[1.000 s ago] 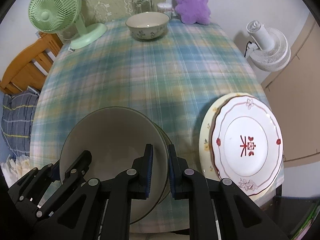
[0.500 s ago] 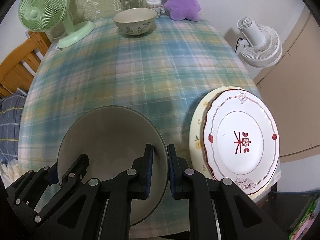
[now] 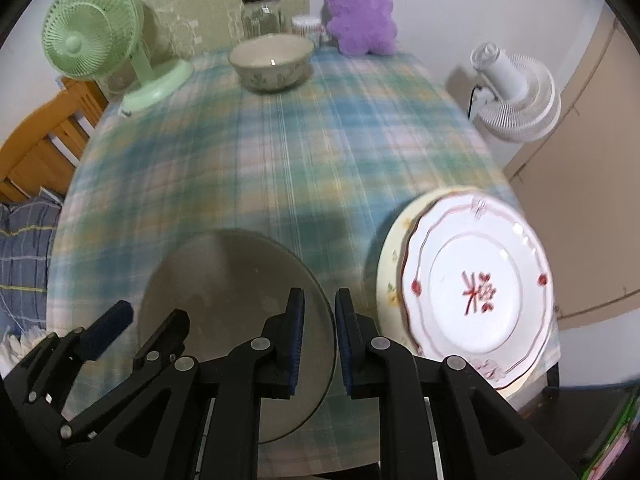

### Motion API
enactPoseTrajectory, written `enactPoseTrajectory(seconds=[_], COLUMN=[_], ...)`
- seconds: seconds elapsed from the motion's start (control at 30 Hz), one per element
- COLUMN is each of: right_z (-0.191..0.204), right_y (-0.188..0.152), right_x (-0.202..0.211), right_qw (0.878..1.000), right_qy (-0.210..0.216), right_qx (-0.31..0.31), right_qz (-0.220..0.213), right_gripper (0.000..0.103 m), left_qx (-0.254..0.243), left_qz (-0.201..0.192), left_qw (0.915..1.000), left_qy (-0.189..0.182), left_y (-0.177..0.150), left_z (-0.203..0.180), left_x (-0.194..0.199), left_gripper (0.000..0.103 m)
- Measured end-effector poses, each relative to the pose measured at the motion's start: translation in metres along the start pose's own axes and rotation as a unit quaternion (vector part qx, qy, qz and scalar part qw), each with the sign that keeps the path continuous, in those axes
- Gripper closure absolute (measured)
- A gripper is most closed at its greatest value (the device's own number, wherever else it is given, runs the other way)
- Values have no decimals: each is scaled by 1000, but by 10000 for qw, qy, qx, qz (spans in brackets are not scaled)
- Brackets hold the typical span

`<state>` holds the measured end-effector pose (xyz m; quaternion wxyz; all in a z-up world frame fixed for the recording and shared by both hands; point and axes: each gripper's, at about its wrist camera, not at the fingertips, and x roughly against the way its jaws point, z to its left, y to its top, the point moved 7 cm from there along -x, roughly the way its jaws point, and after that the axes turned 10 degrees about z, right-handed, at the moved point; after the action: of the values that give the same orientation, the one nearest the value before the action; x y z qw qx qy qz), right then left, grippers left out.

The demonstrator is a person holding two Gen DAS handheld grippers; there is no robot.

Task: Organize plates and bowls

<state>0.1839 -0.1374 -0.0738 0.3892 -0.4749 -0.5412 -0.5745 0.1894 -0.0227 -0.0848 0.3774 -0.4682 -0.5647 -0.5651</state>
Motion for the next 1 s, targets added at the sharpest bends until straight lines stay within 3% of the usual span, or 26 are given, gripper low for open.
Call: enactPoseTrajectory(seconds=[0.03, 0.1, 0.17, 0.37, 0.7, 1.0], right_z=[0, -2, -4, -4, -9, -18], right_y=[2, 8, 14, 40, 112, 195], right_x=[4, 15, 28, 52, 65, 41], right_qw=[10000, 9998, 9993, 9976, 9917, 9845], right_qy=[-39, -31, 37, 172, 448, 830], right_qx=[31, 4, -61, 121, 733, 1166], right_qz=[-33, -171, -370, -667, -958, -1014], right_gripper=[75, 47, 38, 34, 34, 34], left_qx=[8, 21, 38, 96, 493, 1059], left_qz=[-61, -195, -299, -623, -925, -986], left_qw=[10000, 9998, 9995, 9980, 9935, 9869], left_qy=[-15, -22, 9, 83, 434, 712], left_y=[3, 10, 19, 46, 108, 180], left_z=[1, 2, 2, -3, -16, -25], left_x=[5, 16, 24, 42, 49, 28], left_gripper=[38, 33, 27, 19, 19, 24])
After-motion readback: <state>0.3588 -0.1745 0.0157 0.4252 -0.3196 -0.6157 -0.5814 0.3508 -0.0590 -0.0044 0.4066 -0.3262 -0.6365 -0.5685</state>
